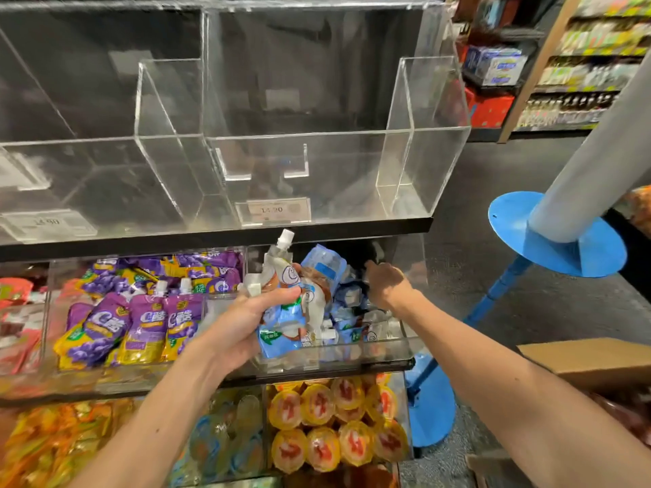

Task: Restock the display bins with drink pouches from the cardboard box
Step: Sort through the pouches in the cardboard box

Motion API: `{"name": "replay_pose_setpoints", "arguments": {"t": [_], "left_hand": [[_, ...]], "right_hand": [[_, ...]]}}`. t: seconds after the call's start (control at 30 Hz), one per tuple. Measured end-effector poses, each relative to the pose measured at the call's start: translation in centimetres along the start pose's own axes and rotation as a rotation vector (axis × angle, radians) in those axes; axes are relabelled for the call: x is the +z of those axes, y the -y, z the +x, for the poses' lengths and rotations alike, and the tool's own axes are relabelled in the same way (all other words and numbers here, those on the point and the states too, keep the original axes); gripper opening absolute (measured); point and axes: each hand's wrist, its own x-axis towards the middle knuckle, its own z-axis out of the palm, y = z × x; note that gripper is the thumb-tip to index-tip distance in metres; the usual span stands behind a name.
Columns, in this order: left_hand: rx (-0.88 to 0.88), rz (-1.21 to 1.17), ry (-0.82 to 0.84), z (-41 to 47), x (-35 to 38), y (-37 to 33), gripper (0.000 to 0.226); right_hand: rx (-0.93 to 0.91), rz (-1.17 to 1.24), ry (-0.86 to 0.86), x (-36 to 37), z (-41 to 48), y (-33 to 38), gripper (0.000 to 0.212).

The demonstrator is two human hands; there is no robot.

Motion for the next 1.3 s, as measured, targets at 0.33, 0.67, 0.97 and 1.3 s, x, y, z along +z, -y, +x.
{"name": "replay_pose_setpoints", "arguments": {"t": [0.33,0.67,0.97,1.3], "left_hand": [[-0.07,-0.014,0.06,-0.3,0.4,1.1,0.041],[-0.102,-0.043,0.016,-1.2,1.0,2.2,0.051],[0.073,-0.241,-0.063,-2.6,-2.7,0.4,0.03],[0.06,-0.2,-0.095,-3.7,-3.2,0.6,0.01]], "right_hand": [[-0.055,1.142,0.342,-4.3,-7.8,2.2,0.042],[0.176,1.262,0.157,-0.9,-9.5,2.4,0.059],[-0.378,0.69,-0.417,-0.6,-6.2,4.8,0.044],[-0.479,0.23,-0.237,5.0,-0.4,11.7,0.039]]}}
